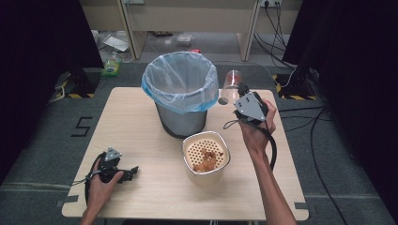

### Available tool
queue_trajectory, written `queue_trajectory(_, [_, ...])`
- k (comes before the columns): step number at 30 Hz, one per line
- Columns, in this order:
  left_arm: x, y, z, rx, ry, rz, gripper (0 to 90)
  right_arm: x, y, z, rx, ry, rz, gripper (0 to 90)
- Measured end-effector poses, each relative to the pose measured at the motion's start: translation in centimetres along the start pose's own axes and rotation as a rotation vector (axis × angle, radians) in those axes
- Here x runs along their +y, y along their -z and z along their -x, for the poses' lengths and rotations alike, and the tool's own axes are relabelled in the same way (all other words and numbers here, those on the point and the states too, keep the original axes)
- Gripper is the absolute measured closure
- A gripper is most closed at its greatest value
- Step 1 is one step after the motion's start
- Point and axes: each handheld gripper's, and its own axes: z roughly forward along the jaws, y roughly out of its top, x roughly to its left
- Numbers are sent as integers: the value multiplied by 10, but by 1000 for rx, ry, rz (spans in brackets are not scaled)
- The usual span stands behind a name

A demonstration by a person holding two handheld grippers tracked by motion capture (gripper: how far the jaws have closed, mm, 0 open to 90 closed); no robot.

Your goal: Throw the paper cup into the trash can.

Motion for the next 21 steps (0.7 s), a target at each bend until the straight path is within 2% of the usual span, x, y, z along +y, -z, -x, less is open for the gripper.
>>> queue_trajectory(6, [0, 0, 0, 0, -2, -1, 0, 9, -8, 10, -6, -9, -2, 873])
queue_trajectory(12, [0, 0, 0, 0, -1, -1, 0, 31, -18, 18, -12, 16, 6, 873])
queue_trajectory(21, [0, 0, 0, 1, 0, 2, 0, 67, -38, 11, 13, 36, 25, 873])
